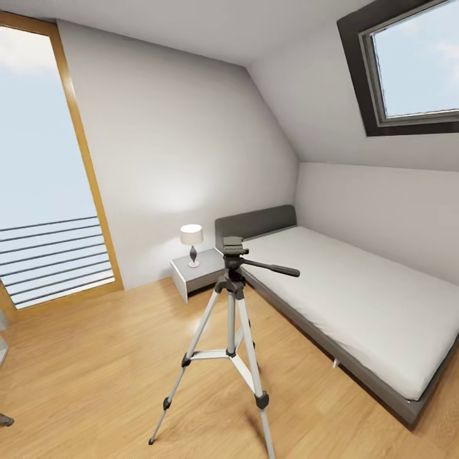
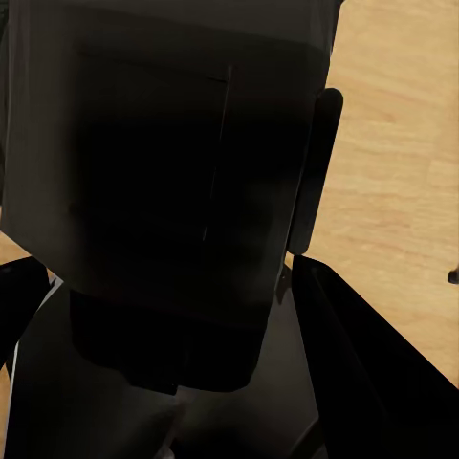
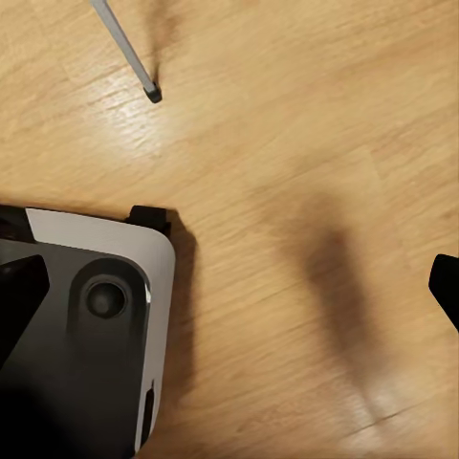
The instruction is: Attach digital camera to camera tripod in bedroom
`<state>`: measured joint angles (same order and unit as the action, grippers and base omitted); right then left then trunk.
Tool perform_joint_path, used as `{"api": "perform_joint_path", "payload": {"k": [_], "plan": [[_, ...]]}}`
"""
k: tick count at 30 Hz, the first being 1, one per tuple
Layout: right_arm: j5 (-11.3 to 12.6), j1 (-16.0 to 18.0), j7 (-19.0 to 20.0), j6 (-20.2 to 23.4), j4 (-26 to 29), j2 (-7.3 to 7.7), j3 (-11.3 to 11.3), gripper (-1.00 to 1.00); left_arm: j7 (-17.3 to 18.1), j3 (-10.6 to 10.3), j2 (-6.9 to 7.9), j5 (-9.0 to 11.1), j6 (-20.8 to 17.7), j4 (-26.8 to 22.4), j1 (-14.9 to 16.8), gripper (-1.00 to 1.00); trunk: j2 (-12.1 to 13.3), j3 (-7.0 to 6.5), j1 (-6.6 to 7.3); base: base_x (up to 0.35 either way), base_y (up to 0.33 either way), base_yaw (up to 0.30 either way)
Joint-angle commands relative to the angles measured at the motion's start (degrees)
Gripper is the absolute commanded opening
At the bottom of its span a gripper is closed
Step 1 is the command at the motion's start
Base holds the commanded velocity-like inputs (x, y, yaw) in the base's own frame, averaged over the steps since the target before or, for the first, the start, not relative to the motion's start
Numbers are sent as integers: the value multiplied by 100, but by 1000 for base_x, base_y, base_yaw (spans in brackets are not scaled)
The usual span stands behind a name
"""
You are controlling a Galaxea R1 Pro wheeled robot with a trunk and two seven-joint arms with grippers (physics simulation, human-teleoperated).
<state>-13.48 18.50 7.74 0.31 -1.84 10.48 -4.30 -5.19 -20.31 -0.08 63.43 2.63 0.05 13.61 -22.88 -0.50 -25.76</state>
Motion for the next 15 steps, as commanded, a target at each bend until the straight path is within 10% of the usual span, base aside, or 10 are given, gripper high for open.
{"api": "perform_joint_path", "payload": {"k": [1,15], "plan": [[-48,5,15,4,-9,3,-46,100,-8,-51,-1,29,10,2,1,-100,-4,2,-2,0,0,0],[-49,5,41,12,-11,0,-45,100,-8,-47,-1,35,10,3,1,-100,-4,2,-2,0,0,0]]}}
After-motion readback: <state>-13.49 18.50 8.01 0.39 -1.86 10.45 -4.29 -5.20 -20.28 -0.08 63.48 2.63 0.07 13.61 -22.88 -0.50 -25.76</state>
